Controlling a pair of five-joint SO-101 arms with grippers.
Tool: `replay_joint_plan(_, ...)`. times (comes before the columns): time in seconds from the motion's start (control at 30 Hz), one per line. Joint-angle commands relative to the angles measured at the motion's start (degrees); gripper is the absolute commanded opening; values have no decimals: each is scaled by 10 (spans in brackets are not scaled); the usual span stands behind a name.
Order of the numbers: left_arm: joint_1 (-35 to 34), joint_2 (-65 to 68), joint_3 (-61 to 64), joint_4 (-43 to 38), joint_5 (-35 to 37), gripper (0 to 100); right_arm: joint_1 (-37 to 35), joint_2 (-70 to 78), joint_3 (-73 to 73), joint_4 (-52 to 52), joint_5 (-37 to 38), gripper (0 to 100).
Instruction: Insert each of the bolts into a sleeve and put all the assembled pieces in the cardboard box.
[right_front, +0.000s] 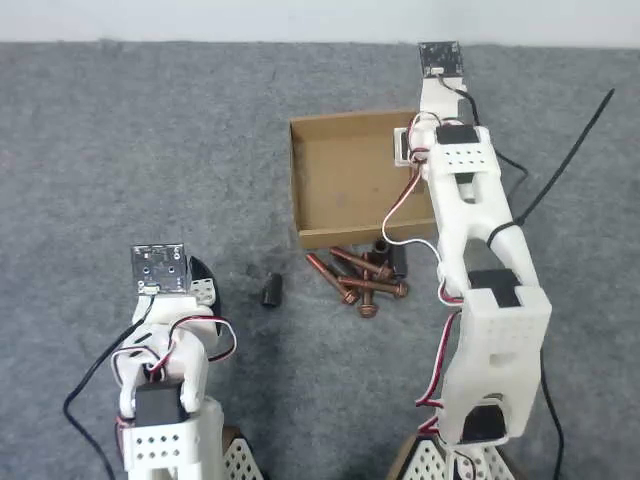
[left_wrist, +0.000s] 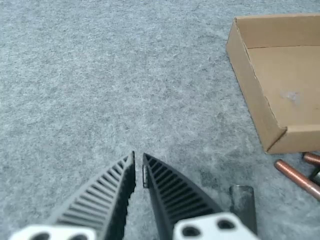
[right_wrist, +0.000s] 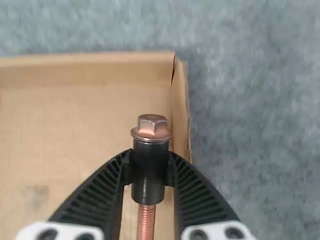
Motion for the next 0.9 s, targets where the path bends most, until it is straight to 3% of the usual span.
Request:
replay_joint_plan(0.0, -3, 3, -8, -11, -4, 26, 2, -8, -59, 39, 7, 6)
replay_joint_plan(0.27, -3, 3, -8, -11, -4, 26, 5, 13, -69, 97, 73, 6)
replay_joint_plan(0.57, -3, 3, -8, -11, -4, 26, 6, 11, -105, 172, 77, 9)
replay_joint_plan(0.73, -3, 3, -8, -11, -4, 26, 5, 13, -135, 222, 97, 129)
replay_joint_plan(0.87, -3, 3, -8, -11, -4, 26, 6, 11, -147, 246, 114, 116)
